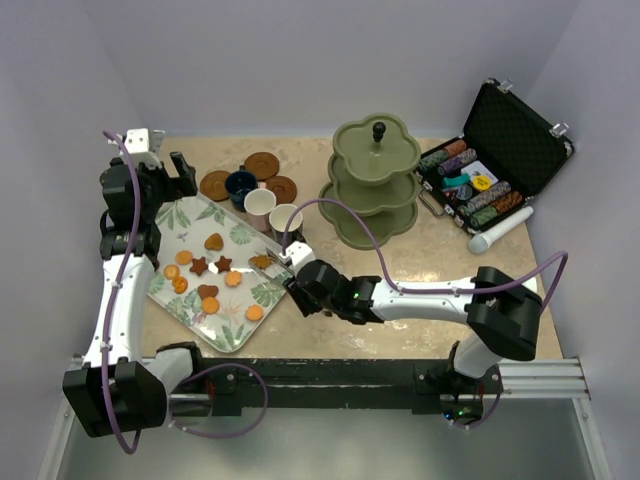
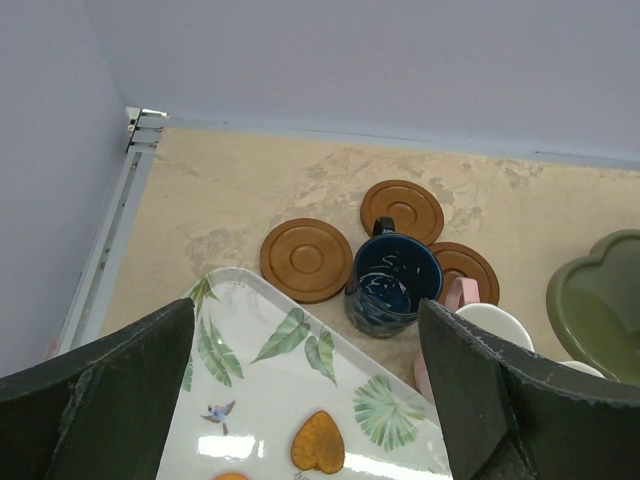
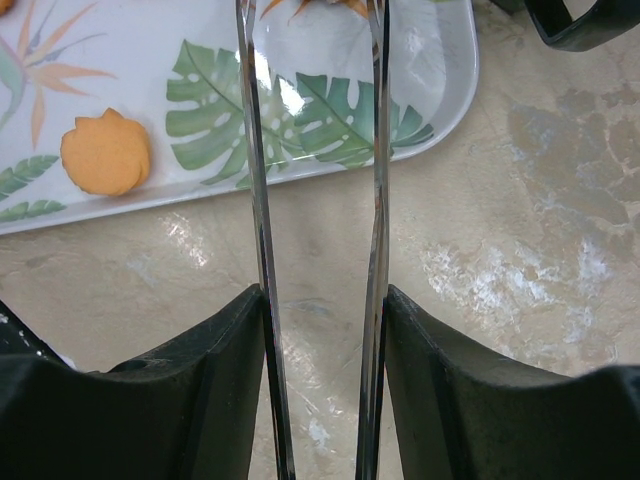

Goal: Serve the afternoon tea
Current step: Pick up the desert from the tray.

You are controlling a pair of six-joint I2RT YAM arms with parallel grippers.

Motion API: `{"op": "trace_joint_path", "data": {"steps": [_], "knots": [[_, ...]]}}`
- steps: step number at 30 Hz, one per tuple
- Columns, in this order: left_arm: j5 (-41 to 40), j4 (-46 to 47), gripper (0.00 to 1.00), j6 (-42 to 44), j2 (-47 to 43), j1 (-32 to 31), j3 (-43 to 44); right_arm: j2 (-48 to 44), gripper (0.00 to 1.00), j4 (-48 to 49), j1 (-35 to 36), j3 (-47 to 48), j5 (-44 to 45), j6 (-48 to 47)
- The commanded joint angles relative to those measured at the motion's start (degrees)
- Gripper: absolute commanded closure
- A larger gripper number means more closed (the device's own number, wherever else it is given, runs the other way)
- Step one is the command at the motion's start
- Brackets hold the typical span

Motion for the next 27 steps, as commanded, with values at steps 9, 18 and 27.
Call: {"op": "trace_joint_path", "data": {"steps": [9,18,27], "knots": [[-0.23,1.13,0.02,1.0,-1.03,-0.33,-0.29,0.36,0.57,0.04,0.17,2.18,1.77,-0.27],[-0.58,1.22,0.02,1.09,-1.11,-0.33,-0.29,-2.53,0.65,-0.49,0.26,3.32,0.02,-1.15],[-1.28,1.31,0.02,1.18,-1.29,-0.42,-0.46,-9.65,0.67,-2.77,0.26,9.02,-2.01,-1.76]]}}
